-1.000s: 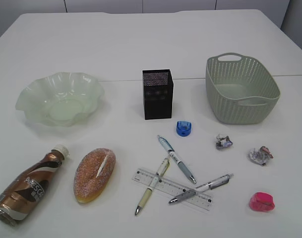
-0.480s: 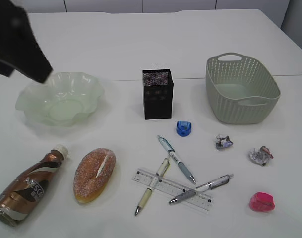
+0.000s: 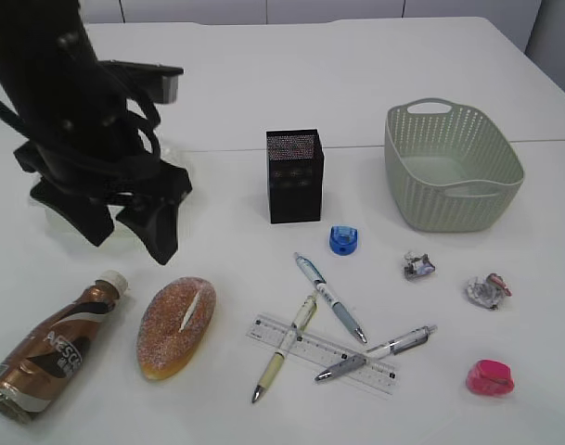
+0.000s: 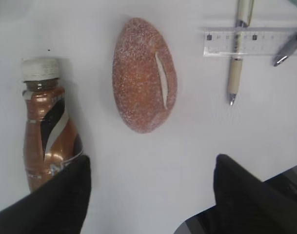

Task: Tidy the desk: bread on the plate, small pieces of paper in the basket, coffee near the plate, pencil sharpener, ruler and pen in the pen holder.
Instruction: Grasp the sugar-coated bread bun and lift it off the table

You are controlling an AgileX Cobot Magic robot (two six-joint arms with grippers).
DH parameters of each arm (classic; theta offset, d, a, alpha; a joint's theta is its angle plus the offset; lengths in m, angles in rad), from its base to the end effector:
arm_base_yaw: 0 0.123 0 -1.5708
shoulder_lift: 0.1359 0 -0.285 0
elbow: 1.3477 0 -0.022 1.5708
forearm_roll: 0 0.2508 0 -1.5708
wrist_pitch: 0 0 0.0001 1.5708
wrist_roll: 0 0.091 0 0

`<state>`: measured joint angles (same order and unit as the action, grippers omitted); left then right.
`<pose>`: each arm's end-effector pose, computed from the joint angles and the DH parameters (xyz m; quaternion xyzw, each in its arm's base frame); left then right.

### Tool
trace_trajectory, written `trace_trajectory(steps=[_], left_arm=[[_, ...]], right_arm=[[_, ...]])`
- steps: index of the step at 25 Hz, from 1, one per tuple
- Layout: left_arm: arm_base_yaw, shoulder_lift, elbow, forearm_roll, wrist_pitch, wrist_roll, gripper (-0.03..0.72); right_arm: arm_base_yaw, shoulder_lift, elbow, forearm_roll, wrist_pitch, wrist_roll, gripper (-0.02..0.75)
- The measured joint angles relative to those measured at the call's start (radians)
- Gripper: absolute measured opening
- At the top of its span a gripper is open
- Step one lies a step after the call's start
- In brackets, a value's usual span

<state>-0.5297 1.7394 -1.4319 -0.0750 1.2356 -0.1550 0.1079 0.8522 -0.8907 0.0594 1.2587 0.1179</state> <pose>0.2948 -0.1801 0.2714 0.1757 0.9821 -0.0532 0.0419 0.1264 0.0189 0.3319 0.0076 0.9757 0.0538 0.2123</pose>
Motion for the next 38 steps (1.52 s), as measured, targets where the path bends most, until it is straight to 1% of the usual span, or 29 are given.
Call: trace_trajectory(steps=[7, 13, 16, 30, 38], left_arm=[[0.0, 0.102, 0.0, 0.019, -0.014, -0.002, 0.579], [0.0, 0.15, -0.002, 0.012, -0.044, -0.002, 0.648], [0.0, 0.193, -0.002, 0.011, -0.053, -0.002, 0.661], [-0.004, 0.315, -0.012, -0.003, -0.126, -0.002, 0.659], [-0.004, 0.345, -0.012, 0.012, -0.173, -0.002, 0.65]], right_arm=[[0.0, 0.0, -0.001, 0.023, 0.0, 0.0, 0.54], [0.0, 0.0, -0.001, 0.023, 0.0, 0.002, 0.54], [0.0, 0.0, -0.001, 0.025, 0.0, 0.002, 0.54], [0.0, 0.0, -0.001, 0.026, -0.002, 0.002, 0.54], [0.0, 0.0, -0.001, 0.026, -0.002, 0.002, 0.54]])
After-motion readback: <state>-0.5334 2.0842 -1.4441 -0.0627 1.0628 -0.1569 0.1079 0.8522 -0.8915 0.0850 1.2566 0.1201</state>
